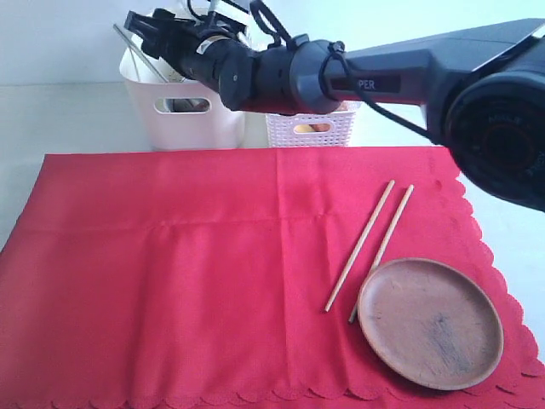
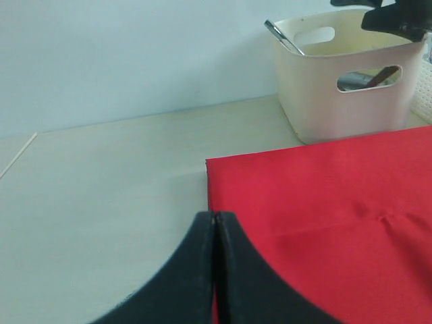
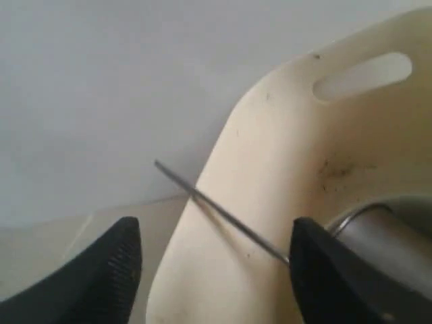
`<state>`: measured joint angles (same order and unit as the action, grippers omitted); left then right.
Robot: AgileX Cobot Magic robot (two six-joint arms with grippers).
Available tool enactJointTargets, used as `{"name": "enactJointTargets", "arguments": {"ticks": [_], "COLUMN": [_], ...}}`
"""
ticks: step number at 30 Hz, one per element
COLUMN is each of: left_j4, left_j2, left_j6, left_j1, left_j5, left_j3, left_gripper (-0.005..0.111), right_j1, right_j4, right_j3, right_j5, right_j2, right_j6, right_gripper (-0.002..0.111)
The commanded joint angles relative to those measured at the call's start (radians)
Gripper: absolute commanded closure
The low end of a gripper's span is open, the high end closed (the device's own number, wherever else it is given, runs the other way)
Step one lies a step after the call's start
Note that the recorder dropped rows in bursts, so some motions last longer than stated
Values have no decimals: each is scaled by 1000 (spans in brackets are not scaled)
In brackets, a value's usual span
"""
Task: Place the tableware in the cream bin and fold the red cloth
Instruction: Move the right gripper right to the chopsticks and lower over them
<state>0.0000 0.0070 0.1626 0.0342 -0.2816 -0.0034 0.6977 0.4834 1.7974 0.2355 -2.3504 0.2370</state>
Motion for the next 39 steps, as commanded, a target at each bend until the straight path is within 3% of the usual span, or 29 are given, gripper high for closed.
{"name": "enactJointTargets", "arguments": {"ticks": [1,6,17,23,32,36,39], "left_j4": [0,0,0,0,0,0,0], "left_j2": [-7,-7,-7,-7,-7,-7,-7], "left_j6": [-6,-6,-6,-6,-6,-6,-6], "left_j1": [-2,-2,-2,-2,-2,-2,-2], "left_j5": [7,7,7,7,7,7,7], "left_j3": [3,3,3,3,3,3,3], "left_gripper": [107,107,107,107,107,107,107], "right_j1": [-11,-11,-12,-55,-116,-116,-116], "right_j4": [-14,-16,-142,-214,-297,-362,-537], "right_j3": [5,-50,-456,-677,-745,-745,-745], "right_j5": [-203,-290,-258,-334,-749,-892,-1004], "right_j2": [68,156,510,739,856,846,822], "right_j6": [-109,-148,-237,-263,-249,-121,68], "right_gripper": [75,108,108,108,108,106,95]}}
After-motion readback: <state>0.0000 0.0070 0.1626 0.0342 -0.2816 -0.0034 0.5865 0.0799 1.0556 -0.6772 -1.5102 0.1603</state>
